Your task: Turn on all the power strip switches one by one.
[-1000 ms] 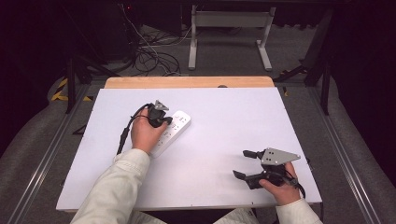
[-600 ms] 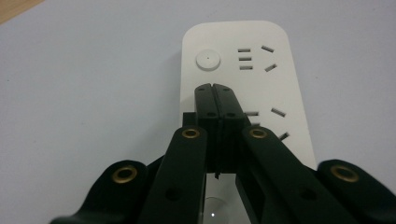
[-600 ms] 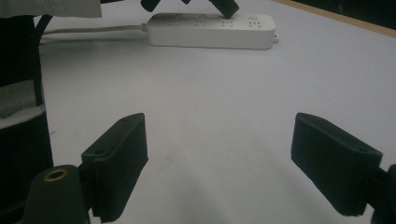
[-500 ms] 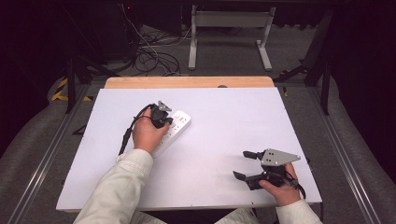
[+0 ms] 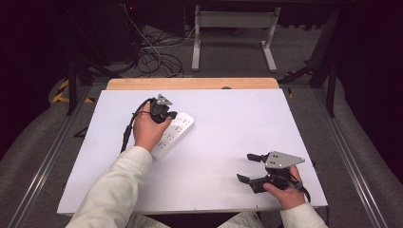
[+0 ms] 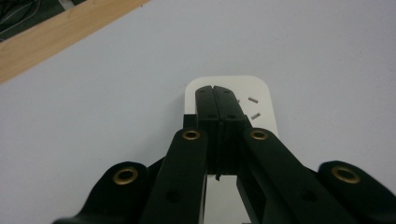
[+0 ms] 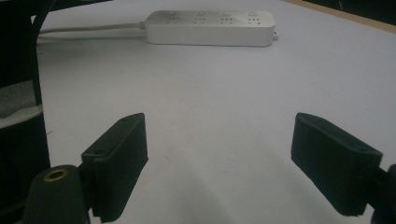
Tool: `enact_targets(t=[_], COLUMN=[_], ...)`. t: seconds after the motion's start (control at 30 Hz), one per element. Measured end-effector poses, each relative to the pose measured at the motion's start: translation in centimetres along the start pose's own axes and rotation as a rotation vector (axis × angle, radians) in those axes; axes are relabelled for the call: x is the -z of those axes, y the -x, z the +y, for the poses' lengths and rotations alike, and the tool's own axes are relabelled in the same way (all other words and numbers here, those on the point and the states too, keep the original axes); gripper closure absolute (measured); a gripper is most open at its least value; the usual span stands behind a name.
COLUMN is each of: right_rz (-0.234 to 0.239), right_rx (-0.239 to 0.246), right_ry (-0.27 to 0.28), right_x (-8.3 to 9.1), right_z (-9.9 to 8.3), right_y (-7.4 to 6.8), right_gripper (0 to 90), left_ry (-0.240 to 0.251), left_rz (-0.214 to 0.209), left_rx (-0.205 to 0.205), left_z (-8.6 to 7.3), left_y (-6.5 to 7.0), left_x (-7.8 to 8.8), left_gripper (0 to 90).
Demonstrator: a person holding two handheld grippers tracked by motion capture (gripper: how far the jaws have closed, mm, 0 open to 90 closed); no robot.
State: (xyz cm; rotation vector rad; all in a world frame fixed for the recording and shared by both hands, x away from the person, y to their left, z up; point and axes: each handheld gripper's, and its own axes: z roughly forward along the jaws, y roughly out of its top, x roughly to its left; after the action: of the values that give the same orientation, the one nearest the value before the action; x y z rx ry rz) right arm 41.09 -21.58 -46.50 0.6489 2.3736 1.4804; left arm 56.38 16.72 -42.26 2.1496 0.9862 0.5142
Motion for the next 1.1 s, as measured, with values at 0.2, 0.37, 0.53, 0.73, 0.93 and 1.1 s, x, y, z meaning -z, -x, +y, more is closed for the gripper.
enact_targets(t=[0.2, 0.37, 0.53, 0.73, 0.93, 1.1], right_rz=[0.000, 0.005, 0.008, 0.008, 0.012, 0.012], right_rx=[0.000, -0.003, -0.003, -0.002, -0.002, -0.002], right_ry=[0.007, 0.007, 0.007, 0.006, 0.009, 0.008], right_x=[0.1, 0.2, 0.2, 0.2, 0.2, 0.2], right_z=[0.0, -0.1, -0.1, -0.2, -0.1, -0.1], right_y=[0.0, 0.1, 0.2, 0.3, 0.2, 0.2], right_gripper=[19.3, 19.3, 19.3, 19.3, 19.2, 19.3], left_ry=[-0.007, -0.011, -0.031, -0.055, -0.059, -0.052], left_rz=[0.013, -0.003, -0.018, -0.003, -0.008, -0.017], left_rx=[-0.028, 0.016, 0.021, 0.006, 0.019, 0.030], left_z=[0.8, 0.5, 0.1, -0.1, -0.2, -0.3], left_y=[0.1, -0.5, -0.5, -0.3, -0.4, -0.6], left_x=[-0.8, -2.1, -3.3, -4.1, -4.3, -4.3], left_gripper=[90.0, 90.0, 90.0, 90.0, 90.0, 90.0])
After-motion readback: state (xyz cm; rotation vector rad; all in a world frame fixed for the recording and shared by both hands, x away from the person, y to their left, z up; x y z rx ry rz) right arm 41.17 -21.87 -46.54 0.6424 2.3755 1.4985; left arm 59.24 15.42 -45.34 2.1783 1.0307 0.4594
